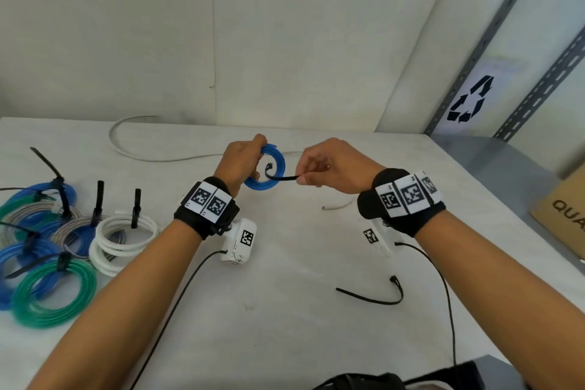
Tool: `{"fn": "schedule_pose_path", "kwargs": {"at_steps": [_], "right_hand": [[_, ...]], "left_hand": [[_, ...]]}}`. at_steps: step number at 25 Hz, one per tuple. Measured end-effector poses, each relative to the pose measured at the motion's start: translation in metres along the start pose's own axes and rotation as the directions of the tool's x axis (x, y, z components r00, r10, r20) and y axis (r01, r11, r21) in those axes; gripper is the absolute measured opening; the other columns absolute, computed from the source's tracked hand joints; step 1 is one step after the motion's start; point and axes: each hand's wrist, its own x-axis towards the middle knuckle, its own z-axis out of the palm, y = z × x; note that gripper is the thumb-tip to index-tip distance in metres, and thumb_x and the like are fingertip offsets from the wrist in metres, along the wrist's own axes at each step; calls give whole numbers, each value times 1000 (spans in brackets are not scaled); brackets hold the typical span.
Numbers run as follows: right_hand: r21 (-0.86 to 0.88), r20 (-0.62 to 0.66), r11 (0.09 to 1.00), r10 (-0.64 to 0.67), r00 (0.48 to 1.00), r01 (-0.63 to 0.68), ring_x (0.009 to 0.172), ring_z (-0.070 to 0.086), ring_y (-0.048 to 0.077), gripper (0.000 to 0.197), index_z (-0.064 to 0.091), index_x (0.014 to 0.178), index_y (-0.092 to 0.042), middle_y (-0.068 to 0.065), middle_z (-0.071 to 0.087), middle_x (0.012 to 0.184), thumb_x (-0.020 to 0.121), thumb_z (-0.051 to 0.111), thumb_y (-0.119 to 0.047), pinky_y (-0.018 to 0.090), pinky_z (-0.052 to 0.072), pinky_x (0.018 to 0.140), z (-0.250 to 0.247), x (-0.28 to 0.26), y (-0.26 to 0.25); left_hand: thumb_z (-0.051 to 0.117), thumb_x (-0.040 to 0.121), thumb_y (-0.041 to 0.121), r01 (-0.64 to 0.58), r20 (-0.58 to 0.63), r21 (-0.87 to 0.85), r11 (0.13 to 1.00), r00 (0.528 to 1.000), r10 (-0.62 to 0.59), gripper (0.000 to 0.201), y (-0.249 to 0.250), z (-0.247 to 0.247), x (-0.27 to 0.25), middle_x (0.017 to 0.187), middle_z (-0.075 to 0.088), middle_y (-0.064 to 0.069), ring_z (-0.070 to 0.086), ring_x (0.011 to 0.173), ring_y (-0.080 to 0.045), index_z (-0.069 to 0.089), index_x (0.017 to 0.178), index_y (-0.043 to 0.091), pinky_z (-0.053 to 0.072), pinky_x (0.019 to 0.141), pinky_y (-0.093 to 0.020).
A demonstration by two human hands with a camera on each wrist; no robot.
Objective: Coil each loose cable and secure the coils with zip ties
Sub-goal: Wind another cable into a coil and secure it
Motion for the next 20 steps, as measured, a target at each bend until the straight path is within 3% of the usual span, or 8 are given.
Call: {"fn": "schedule_pose_path", "kwargs": {"at_steps": [2, 5, 7, 9, 15, 20], "right_hand": [[-58, 8, 998, -18, 1000, 18, 64, 63, 3, 4, 75, 87, -17, -7, 70, 75, 87, 78, -19, 21, 53, 68, 11, 13, -11], [-156, -194, 988, -13, 981, -18, 74, 67, 8, 3, 75, 86, -21, -9, 72, 80, 86, 78, -21, 33, 57, 76, 21, 28, -13], [-201, -278, 979, -27, 960, -30, 75, 66, 10, 3, 74, 85, -23, -11, 70, 79, 87, 77, -22, 32, 56, 73, 25, 34, -18], [-228, -305, 973, -38, 952, -34, 75, 65, 11, 3, 73, 85, -23, -11, 69, 79, 87, 75, -22, 30, 54, 71, 28, 37, -22], [-100, -278, 995, 0, 961, -29, 71, 69, 10, 2, 77, 83, -19, -7, 74, 75, 82, 80, -19, 39, 60, 75, 24, 36, -22], [-109, -326, 994, -10, 945, -27, 73, 69, 13, 1, 77, 83, -19, -7, 73, 76, 83, 77, -18, 39, 59, 74, 30, 43, -31]], "left_hand": [[53, 93, 31, -27, -26, -13, 1000, 999, 27, 32, 1, -3, 2, 54, 40, 2, 38, 38, -12, 48, 67, 12, 41, 64, -33], [54, 94, 29, -120, -58, 3, 993, 991, 120, 27, 4, -5, 3, 66, 41, -5, 36, 49, -15, 53, 74, 11, 40, 60, -31], [55, 93, 29, -162, -87, 9, 987, 983, 162, 25, 4, -9, 5, 70, 44, -6, 37, 54, -16, 57, 76, 11, 39, 60, -32], [55, 92, 30, -174, -104, 8, 985, 979, 174, 24, 4, -12, 7, 69, 46, -4, 38, 55, -17, 59, 77, 12, 39, 62, -33], [54, 88, 31, -181, -172, -24, 983, 969, 175, 25, 4, -23, 12, 64, 45, 1, 39, 60, -20, 59, 75, 11, 41, 64, -35], [52, 94, 24, -195, -161, -42, 980, 969, 186, 22, 4, -21, 13, 71, 46, -6, 39, 60, -18, 60, 80, 9, 41, 57, -30]]}}
